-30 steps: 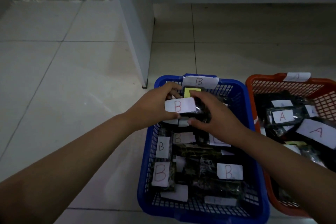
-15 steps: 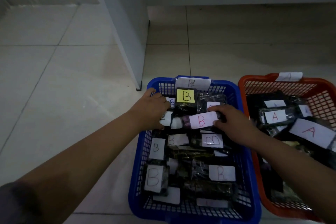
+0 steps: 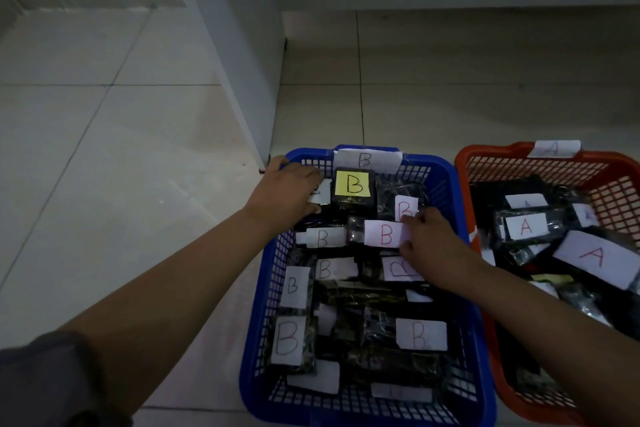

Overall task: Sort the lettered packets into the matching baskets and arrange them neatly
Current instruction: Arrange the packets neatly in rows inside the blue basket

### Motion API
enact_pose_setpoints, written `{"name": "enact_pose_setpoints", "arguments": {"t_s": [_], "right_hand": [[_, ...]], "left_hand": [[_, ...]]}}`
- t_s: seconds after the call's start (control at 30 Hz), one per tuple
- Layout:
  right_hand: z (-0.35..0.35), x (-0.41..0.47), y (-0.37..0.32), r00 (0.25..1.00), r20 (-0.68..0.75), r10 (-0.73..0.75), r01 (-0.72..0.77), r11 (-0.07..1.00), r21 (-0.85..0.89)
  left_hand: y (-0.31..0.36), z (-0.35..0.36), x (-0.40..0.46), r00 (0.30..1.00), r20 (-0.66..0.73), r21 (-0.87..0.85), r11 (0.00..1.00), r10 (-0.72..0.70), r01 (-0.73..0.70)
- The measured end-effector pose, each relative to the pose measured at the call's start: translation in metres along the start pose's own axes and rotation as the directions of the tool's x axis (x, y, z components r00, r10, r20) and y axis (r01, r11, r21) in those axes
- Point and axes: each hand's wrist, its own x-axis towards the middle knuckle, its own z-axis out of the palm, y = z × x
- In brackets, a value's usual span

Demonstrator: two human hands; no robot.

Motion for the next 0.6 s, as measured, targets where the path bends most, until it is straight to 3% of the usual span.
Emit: {"name": "enact_pose_setpoints", "arguments": {"t_s": [0.13, 0.2, 0.27, 0.33, 0.53, 0.6], "right_hand": [[-0.002, 0.002, -0.001, 0.999, 0.034, 0.022, -0.021, 1.0, -0.007], [-0.004, 0.001, 0.0, 1.0, 0.019, 0.018, -0.019, 0.999, 0.038], [-0.009, 0.0, 0.0, 1.0, -0.027, -0.001, 0.003, 0.996, 0.093], [-0.015, -0.003, -0.002, 0.998, -0.061, -0.02, 0.03, 0.987, 0.161], [-0.013, 0.007, -0.032, 0.994, -0.021, -0.106, 0.106, 0.924, 0.367], [-0.001, 0.015, -0.046, 0.997, -0.043, -0.069, 0.081, 0.907, 0.413]], "left_hand": [[0.008, -0.004, -0.01, 0.99, -0.14, -0.258, 0.966, -0.033, -0.004], [0.009, -0.006, -0.012, 0.969, -0.228, -0.194, 0.972, 0.09, -0.136], [0.005, -0.008, -0.01, 0.97, -0.172, -0.121, 0.974, 0.169, -0.191], [0.0, -0.01, -0.008, 0.979, -0.121, -0.127, 0.976, 0.162, -0.177], [-0.005, -0.019, -0.027, 0.981, -0.175, -0.409, 0.901, 0.078, -0.144], [-0.001, -0.018, -0.039, 0.981, -0.141, -0.392, 0.902, 0.133, -0.179]]}}
